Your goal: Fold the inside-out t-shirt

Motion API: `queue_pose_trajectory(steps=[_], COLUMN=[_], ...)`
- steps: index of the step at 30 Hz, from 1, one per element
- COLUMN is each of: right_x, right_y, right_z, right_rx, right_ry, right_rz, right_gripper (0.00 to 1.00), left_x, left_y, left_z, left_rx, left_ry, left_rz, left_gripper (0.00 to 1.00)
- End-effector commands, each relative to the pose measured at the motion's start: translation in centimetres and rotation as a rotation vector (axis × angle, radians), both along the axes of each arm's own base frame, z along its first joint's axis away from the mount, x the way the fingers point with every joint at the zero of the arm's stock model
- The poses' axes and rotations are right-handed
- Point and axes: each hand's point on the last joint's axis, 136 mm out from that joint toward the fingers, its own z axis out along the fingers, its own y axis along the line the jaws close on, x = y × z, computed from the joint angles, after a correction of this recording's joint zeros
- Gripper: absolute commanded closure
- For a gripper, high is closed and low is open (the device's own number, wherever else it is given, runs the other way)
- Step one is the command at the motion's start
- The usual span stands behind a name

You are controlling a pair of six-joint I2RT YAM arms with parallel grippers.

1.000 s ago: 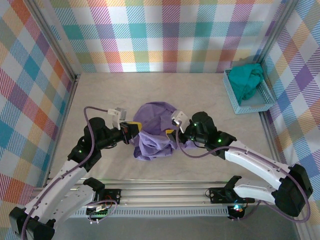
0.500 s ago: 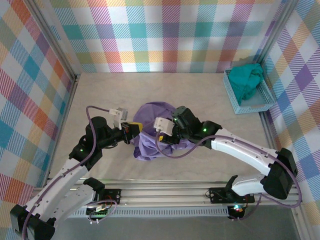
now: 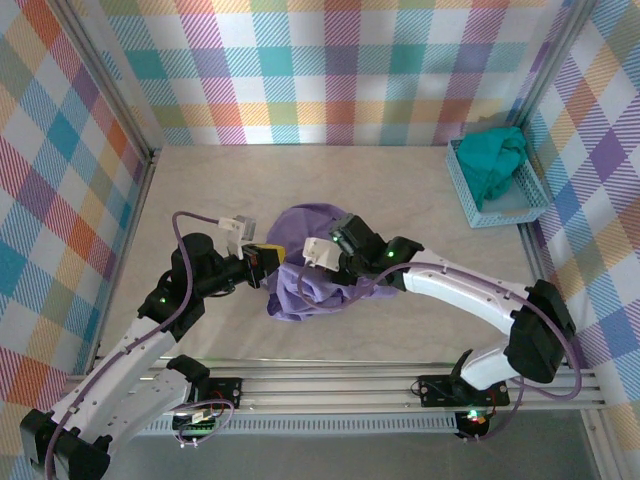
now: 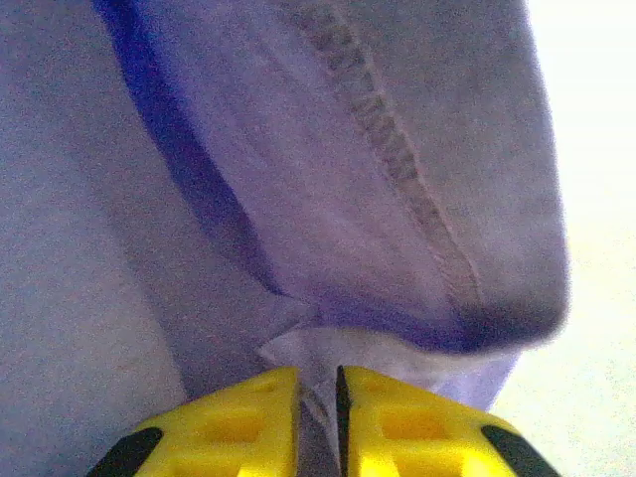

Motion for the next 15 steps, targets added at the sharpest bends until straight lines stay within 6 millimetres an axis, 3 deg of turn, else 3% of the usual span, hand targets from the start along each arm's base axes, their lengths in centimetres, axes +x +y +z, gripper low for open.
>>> queue_pose_trajectory(steps=[1, 8, 15], right_x=[0.4, -2.4, -3.0], right_y=[0.8, -0.2, -2.8], right_z=[2.9, 6.5, 11.0], right_rx=[0.115, 0.352, 0.677], right_ry=[-0.082, -0.008, 0.127], right_rz=[-0.003, 0.019, -0.028], right_gripper=[0.97, 1.0, 1.0], left_x=[0.0, 1.4, 1.8], left_y=[0.1, 1.9, 2.6], left_z=[0.8, -0.2, 0.0], left_rx=[0.008, 0.059, 0.061], left_ry=[-0.039, 0.0, -0.008], left_rz=[0.006, 0.146, 0.193], left_gripper=[1.0, 1.0, 1.0])
